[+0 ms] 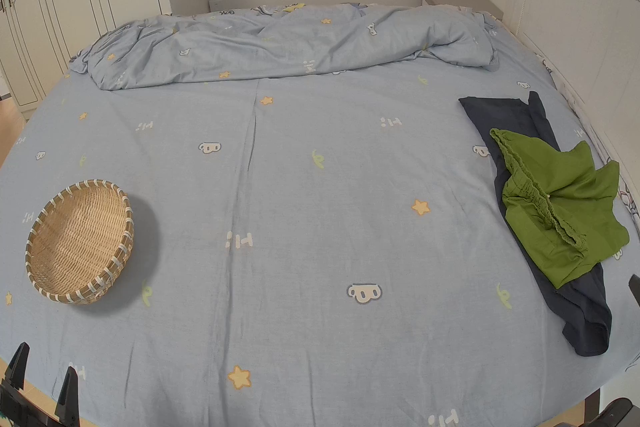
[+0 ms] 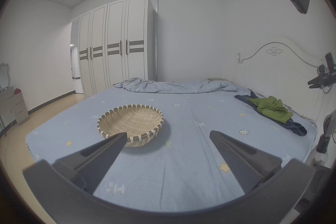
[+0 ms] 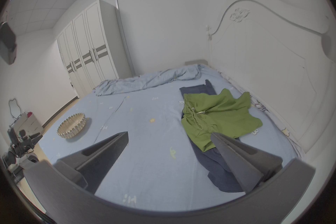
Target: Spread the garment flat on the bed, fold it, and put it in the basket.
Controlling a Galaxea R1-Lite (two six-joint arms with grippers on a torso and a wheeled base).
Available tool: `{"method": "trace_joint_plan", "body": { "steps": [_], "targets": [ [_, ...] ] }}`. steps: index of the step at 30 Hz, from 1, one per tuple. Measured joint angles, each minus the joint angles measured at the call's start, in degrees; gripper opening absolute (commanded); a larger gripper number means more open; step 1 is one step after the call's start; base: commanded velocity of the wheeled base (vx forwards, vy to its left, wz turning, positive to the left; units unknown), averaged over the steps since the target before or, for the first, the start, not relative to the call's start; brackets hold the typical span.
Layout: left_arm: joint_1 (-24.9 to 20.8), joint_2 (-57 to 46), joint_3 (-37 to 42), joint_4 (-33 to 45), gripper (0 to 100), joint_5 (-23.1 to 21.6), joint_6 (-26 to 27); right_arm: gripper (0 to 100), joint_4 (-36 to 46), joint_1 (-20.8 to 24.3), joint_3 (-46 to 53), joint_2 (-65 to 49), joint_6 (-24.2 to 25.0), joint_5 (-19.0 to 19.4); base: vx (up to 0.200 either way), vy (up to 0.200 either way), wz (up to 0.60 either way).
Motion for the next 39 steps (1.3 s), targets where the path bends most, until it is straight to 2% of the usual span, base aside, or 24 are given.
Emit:
{"method": "trace_joint_plan", "body": {
  "steps": [6,11,24,31,39],
  "targets": [
    [0.0,0.0,0.0,0.0,100,0.0,0.0,100,1.2,1.8,-6.3,14.6,-1.9,-0.8,0.000,0.000,0.00],
    [0.0,0.0,0.0,0.0,100,0.0,0.0,100,-0.3,2.3,-11.5,28.7,-4.9,-3.7,0.000,0.000,0.00],
    [0.0,0.0,0.0,0.0,100,0.0,0.0,100,-15.7,2.1,-27.0,64.8,-9.4,-13.7,0.000,0.000,0.00],
    [0.0,0.0,0.0,0.0,100,0.0,0.0,100,-22.3,0.2,-36.7,76.3,-11.3,-15.4,0.000,0.000,0.00],
    [0.0,0.0,0.0,0.0,100,0.0,0.0,100,-23.7,-2.5,-42.9,83.1,-12.2,-15.2,0.000,0.000,0.00]
  ]
}}
